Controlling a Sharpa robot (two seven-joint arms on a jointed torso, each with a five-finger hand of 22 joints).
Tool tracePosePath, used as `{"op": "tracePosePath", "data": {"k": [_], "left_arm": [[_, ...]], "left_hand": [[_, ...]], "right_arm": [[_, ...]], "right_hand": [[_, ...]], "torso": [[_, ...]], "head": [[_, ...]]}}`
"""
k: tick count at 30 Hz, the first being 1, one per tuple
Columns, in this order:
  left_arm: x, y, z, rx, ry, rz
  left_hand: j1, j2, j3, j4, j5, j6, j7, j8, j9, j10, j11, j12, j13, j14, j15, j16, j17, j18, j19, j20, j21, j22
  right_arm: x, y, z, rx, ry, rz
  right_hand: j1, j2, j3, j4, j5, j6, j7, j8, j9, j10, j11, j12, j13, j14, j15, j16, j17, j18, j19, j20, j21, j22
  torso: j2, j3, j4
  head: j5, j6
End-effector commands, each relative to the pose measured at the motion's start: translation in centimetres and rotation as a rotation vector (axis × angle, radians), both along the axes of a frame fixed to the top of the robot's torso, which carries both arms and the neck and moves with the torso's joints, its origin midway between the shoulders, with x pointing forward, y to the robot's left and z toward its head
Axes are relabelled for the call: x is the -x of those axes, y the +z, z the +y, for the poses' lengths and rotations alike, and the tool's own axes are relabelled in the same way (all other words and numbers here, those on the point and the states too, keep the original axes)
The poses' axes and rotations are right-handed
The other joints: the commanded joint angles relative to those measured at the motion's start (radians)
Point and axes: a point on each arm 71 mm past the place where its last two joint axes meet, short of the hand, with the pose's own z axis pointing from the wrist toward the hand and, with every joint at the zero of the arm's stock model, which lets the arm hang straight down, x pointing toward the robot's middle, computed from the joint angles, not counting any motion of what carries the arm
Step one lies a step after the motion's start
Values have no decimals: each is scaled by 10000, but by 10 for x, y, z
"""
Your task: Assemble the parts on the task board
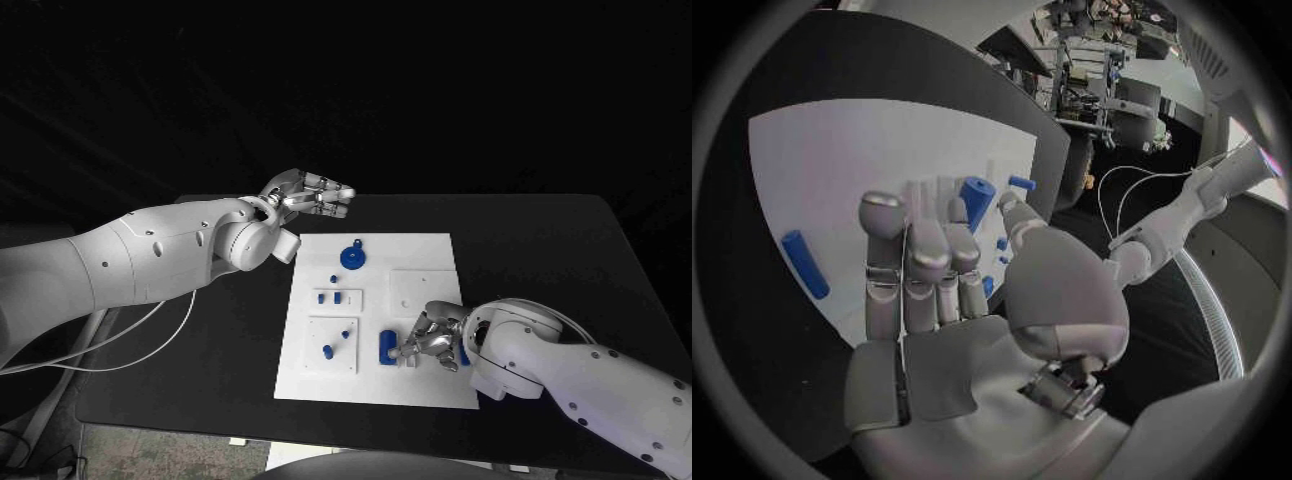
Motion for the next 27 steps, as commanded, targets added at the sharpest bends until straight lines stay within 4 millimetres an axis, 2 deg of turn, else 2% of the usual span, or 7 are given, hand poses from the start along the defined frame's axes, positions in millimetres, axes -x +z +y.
{"op": "tracePosePath", "data": {"k": [1,3,5,7,13,19,27], "left_arm": [[0,1,-1,25,-149,-37],[0,1,-1,26,-152,-36],[0,1,-2,28,-158,-34],[0,1,-2,29,-163,-33],[0,1,-2,26,-162,-32],[0,1,-2,26,-164,-28],[0,1,-2,24,-174,-19]], "left_hand": [[-39,-1,-4,33,57,-26,7,-23,9,-76,-22,22,13,-71,-14,-42,-13,-57,16,79,36,-14],[-39,-1,-4,33,57,-26,7,-23,9,-76,-22,22,13,-71,-14,-42,-13,-57,16,79,36,-14],[-39,-1,-4,33,57,-26,7,-23,9,-76,-22,22,13,-71,-14,-42,-13,-57,16,79,36,-14],[-39,-1,-4,33,57,-26,7,-23,9,-76,-22,22,13,-71,-14,-42,-13,-57,16,79,36,-14],[-39,-1,-4,33,57,-26,7,-23,9,-76,-22,22,13,-71,-14,-42,-13,-57,16,79,36,-14],[-39,-1,-4,33,57,-26,7,-23,9,-76,-22,22,13,-71,-14,-42,-13,-57,16,79,36,-14],[-55,2,-15,38,49,-20,3,-22,9,-76,-30,20,12,-72,-14,-42,-13,-56,15,79,36,-14]], "right_arm": [[3,-3,2,333,451,312],[3,-3,2,425,460,300],[3,-4,2,524,457,280],[2,-4,3,580,453,272],[3,-6,7,623,515,291],[1,-7,8,625,328,208],[-2,-9,5,788,22,99]], "right_hand": [[143,7,4,-73,47,110,-32,-28,26,44,-18,23,-1,8,-56,53,7,28,474,-62,31,14],[156,40,14,-92,50,141,-43,-31,39,55,-27,17,-7,8,-59,46,1,20,475,-66,36,17],[226,236,51,-324,0,243,-95,-29,76,129,-64,15,-20,14,-76,40,-10,-12,478,-81,41,21],[231,301,149,-458,-58,285,-110,-40,77,165,-78,8,-23,19,-84,40,-14,-30,478,-92,36,16],[165,443,261,-923,505,363,-158,-39,44,220,-111,22,24,19,-96,30,-45,-70,480,-109,60,11],[106,523,284,-990,614,396,-175,-37,27,254,-120,50,59,24,-102,36,-54,-81,482,-115,59,1],[-213,979,143,-1141,885,404,-200,-39,22,309,-141,79,134,19,-116,21,-102,-101,481,-129,54,-52]], "torso": [[4,-7,5],[2,-12,6],[3,-13,10],[2,-10,11],[2,-8,14],[9,-4,10],[3,-6,2]], "head": [[-4,-8],[-8,-20],[-5,-29],[-2,-32],[5,-54],[17,-73],[17,-89]]}}
